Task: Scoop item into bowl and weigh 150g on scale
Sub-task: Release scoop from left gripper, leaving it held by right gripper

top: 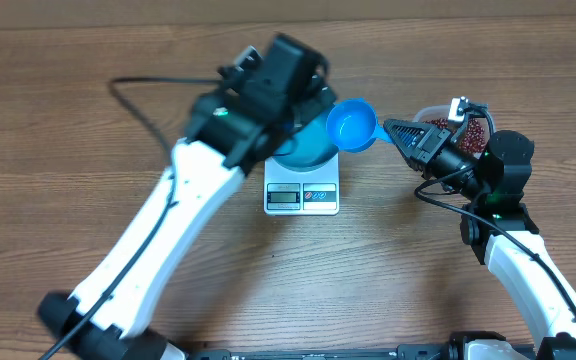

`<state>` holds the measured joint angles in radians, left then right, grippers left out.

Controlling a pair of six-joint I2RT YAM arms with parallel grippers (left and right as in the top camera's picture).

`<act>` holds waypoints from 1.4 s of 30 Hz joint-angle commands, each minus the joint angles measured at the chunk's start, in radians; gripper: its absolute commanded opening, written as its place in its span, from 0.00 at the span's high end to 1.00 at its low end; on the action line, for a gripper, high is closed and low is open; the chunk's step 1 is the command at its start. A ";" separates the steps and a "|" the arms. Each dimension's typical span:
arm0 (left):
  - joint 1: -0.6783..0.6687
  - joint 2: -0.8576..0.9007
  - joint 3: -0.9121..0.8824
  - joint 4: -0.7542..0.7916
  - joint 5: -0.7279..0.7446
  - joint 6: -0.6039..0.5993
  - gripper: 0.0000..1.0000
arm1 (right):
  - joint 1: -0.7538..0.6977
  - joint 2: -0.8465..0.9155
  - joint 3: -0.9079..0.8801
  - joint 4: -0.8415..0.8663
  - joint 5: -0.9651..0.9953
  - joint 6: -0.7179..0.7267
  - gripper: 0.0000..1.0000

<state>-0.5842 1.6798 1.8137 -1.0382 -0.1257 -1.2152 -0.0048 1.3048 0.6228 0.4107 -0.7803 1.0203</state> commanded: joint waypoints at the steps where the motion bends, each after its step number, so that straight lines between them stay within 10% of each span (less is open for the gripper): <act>1: 0.058 -0.058 0.015 -0.058 -0.047 0.404 0.00 | 0.004 -0.001 0.016 0.006 0.005 -0.008 0.96; 8: 0.129 -0.070 0.014 -0.218 -0.090 0.682 0.00 | 0.004 -0.001 0.016 0.005 0.005 -0.008 0.96; 18: 0.146 -0.069 0.014 -0.284 -0.115 0.700 0.00 | 0.004 -0.001 0.016 0.005 0.005 -0.007 0.96; 19: 0.145 -0.069 0.014 -0.286 -0.109 0.700 0.06 | 0.004 -0.001 0.016 0.005 0.005 -0.007 0.96; 22: 0.145 -0.069 0.014 -0.297 -0.110 0.727 0.91 | 0.004 -0.001 0.016 0.005 0.005 -0.007 0.96; 23: 0.145 -0.069 0.014 -0.301 -0.109 0.744 0.96 | 0.004 -0.001 0.016 0.005 0.004 -0.007 0.96; 42: 0.045 -0.072 0.014 -0.362 -0.109 1.025 0.95 | -0.037 -0.021 0.016 0.076 -0.137 -0.159 0.96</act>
<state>-0.5087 1.6131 1.8153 -1.3998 -0.2218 -0.3080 -0.0250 1.3048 0.6228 0.4786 -0.8547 0.9562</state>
